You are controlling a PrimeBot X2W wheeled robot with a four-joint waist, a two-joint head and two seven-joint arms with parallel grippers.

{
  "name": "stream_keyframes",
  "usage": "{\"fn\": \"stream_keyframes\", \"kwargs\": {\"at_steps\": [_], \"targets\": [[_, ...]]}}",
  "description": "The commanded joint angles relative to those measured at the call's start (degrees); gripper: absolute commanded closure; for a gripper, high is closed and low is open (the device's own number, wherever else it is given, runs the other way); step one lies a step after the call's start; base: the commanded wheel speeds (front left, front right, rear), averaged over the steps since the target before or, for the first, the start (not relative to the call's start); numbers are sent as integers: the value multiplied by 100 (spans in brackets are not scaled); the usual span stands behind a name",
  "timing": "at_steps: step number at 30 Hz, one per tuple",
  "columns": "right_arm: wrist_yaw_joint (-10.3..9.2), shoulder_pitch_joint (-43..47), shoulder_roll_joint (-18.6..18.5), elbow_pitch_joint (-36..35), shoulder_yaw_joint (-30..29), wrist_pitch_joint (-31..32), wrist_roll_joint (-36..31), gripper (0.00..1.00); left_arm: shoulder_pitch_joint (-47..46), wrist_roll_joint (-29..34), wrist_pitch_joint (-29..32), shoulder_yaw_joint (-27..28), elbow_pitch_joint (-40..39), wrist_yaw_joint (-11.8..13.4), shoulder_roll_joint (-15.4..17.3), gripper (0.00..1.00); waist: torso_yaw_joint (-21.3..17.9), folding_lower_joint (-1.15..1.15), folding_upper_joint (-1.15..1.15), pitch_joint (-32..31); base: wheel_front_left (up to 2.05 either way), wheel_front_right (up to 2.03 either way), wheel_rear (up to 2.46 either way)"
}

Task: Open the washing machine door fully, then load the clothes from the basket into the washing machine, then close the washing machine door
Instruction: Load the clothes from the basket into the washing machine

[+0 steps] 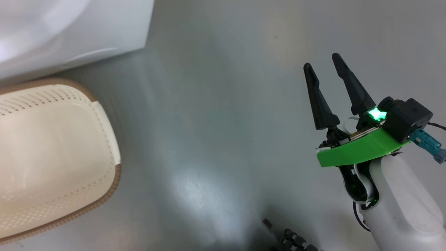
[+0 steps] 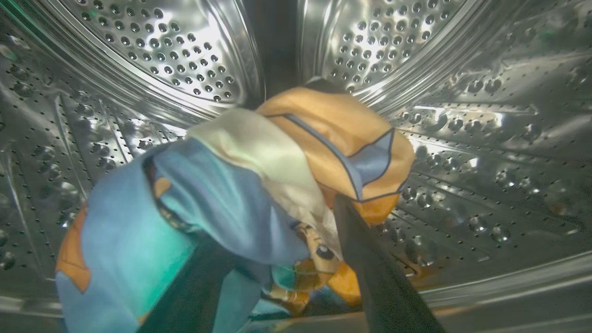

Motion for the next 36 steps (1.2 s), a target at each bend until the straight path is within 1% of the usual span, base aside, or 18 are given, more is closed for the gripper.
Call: {"fn": "stream_keyframes", "kwargs": {"at_steps": [1,6,12,17,24,30,31,32,36], "targets": [[25,153,-93,-88,51,-45,-62,0,-41,-71,-26,1,-94,-7,195,0,122,0,0,-207,0,0,0],[25,183,-141,-49,54,-45,-67,0,265,-215,-263,-23,17,-61,79,0,235,0,0,-562,0,0,0],[25,278,-193,20,45,-45,-64,0,902,-381,-776,-125,-14,-92,-56,0,375,0,0,-1047,0,0,0],[25,403,-273,68,-2,-45,-64,0,1621,-657,-1182,-327,-283,-96,-229,0,516,0,0,-1507,0,0,0],[25,631,-414,138,-65,-45,-53,0,2810,-1095,-1581,-556,-872,-97,-332,0,789,0,0,-2159,0,0,0],[25,830,-556,169,-95,-45,-49,0,3860,-1327,-1716,-572,-1514,-97,-412,0,1060,0,0,-2642,0,0,0],[25,857,-576,171,-100,-45,-49,0,4030,-1342,-1726,-548,-1647,-97,-434,0,1101,0,0,-2709,0,0,0],[25,912,-612,183,-112,-45,-48,0,4371,-1327,-1738,-503,-1948,-78,-478,0,1177,0,0,-2839,0,0,0],[25,1023,-694,198,-133,-45,-44,0,5129,-1275,-1743,-296,-2735,82,-633,0,1330,0,0,-3061,0,0,0]]}}
